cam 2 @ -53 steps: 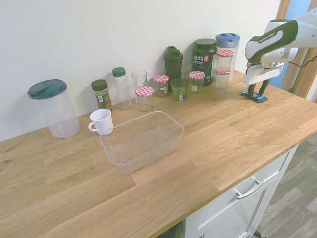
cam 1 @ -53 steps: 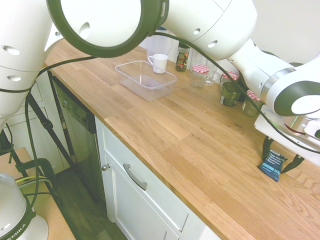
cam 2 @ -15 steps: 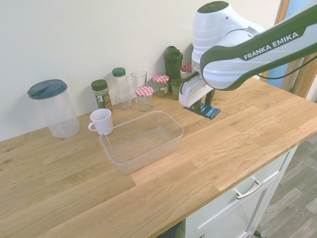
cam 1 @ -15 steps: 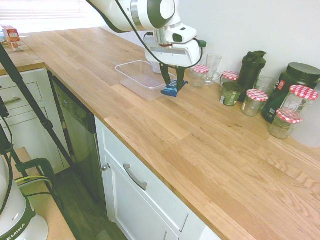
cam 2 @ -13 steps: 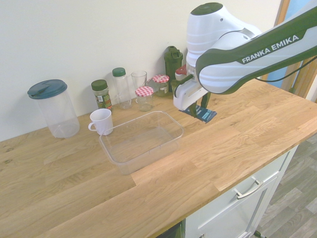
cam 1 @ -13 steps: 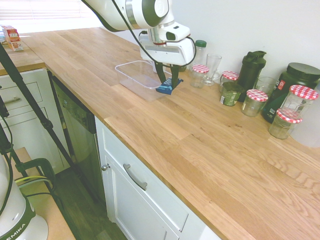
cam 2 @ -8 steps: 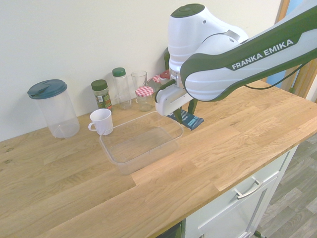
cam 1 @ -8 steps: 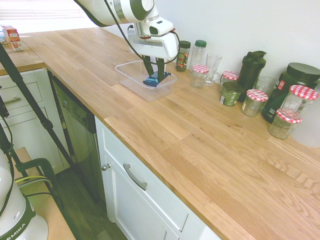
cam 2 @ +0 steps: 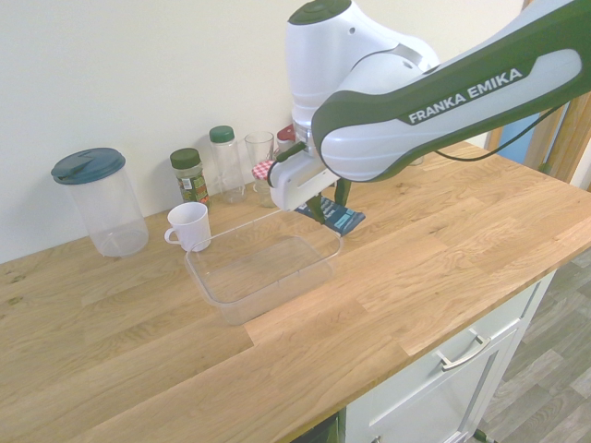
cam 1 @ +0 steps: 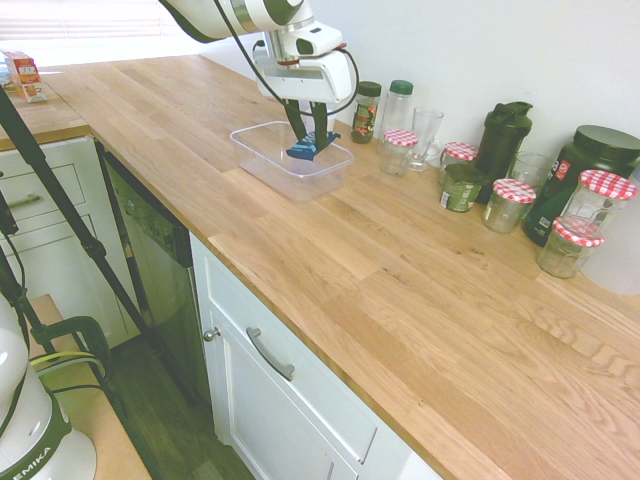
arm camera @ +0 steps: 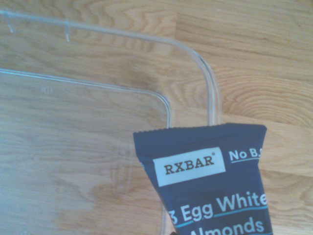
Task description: Put the protein bar into the container
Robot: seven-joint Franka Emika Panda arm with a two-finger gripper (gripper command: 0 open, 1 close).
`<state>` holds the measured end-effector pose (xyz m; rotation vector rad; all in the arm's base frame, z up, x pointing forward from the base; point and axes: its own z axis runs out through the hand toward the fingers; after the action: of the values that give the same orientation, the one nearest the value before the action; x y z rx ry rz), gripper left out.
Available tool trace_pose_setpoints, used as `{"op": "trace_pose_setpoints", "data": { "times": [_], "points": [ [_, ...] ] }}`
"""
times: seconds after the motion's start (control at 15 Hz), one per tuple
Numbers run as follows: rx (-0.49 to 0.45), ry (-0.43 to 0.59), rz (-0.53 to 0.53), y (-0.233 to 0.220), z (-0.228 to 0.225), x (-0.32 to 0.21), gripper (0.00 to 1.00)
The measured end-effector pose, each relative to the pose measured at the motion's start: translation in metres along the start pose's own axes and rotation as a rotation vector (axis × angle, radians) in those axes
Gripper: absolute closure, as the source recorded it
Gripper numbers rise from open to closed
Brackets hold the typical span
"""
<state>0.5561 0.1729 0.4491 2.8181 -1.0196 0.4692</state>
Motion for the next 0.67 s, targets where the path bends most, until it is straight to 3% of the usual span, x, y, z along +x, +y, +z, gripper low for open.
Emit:
{"op": "trace_pose_setpoints", "data": {
  "times": [0.67],
  "points": [
    [-0.034,0.027,-0.044,-0.075,0.031,-0.013,1.0]
  ]
}}
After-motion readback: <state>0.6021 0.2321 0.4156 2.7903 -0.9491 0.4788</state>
